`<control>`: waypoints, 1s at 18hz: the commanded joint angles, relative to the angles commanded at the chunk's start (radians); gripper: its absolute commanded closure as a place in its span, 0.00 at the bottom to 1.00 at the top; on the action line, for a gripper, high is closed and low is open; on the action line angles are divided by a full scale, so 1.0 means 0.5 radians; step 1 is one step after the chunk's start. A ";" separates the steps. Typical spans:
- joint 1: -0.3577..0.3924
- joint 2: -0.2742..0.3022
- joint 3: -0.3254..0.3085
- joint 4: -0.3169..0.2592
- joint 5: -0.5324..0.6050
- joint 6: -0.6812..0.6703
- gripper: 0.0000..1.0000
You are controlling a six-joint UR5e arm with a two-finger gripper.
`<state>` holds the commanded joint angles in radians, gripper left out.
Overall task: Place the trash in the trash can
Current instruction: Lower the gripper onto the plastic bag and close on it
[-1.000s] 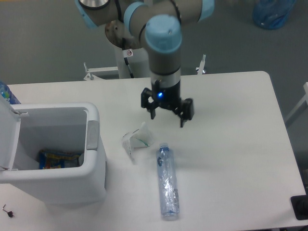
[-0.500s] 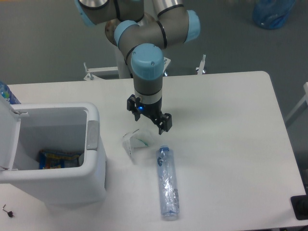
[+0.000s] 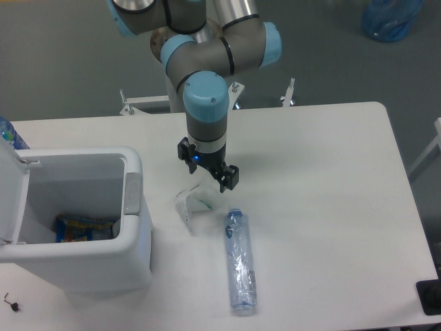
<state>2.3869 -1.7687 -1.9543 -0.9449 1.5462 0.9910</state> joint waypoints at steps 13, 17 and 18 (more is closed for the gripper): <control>0.067 0.000 0.095 -0.006 -0.015 0.009 1.00; 0.116 0.012 0.208 -0.104 -0.034 0.003 1.00; 0.129 0.015 0.236 -0.113 -0.064 0.000 1.00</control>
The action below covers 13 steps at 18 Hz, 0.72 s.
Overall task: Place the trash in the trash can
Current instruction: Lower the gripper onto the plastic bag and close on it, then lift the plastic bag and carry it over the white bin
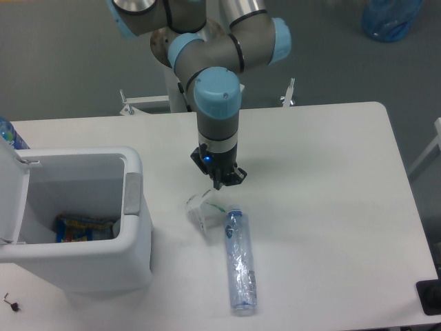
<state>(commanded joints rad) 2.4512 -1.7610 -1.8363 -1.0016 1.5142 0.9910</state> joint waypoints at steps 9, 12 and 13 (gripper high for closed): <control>0.141 0.089 0.175 0.009 -0.356 -0.248 1.00; 0.181 0.104 0.276 0.015 -0.482 -0.444 1.00; 0.190 0.104 0.313 0.015 -0.534 -0.490 1.00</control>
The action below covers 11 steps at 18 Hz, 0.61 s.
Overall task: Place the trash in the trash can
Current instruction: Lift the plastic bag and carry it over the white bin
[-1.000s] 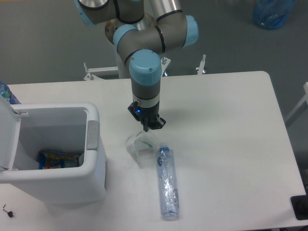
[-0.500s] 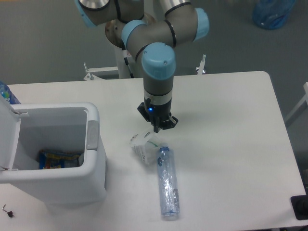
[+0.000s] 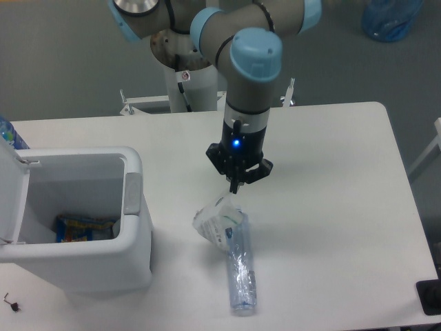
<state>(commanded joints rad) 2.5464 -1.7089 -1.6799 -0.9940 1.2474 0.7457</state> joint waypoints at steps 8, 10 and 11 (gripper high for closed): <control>0.074 0.009 0.334 0.003 -0.340 -0.429 1.00; 0.062 0.049 0.426 0.003 -0.393 -0.613 1.00; 0.046 0.086 0.448 0.003 -0.424 -0.693 1.00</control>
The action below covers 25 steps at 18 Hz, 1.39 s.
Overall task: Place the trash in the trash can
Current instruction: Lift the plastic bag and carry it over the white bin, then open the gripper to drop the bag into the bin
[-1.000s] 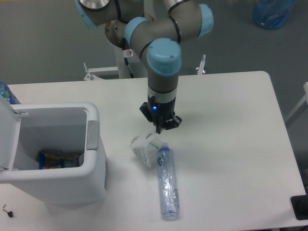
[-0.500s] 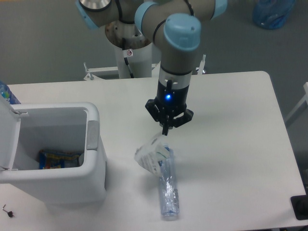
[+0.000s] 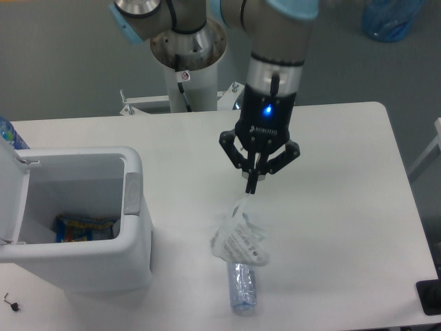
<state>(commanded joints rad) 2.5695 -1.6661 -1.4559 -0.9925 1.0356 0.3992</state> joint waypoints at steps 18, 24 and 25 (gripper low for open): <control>-0.586 0.246 -0.328 0.006 -0.046 -0.191 0.78; -0.592 0.221 -0.325 0.080 -0.034 -0.194 0.05; -0.592 0.212 -0.322 0.080 -0.031 -0.197 0.03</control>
<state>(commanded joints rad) 2.2734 -1.5600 -1.6168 -0.9526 1.0201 0.3007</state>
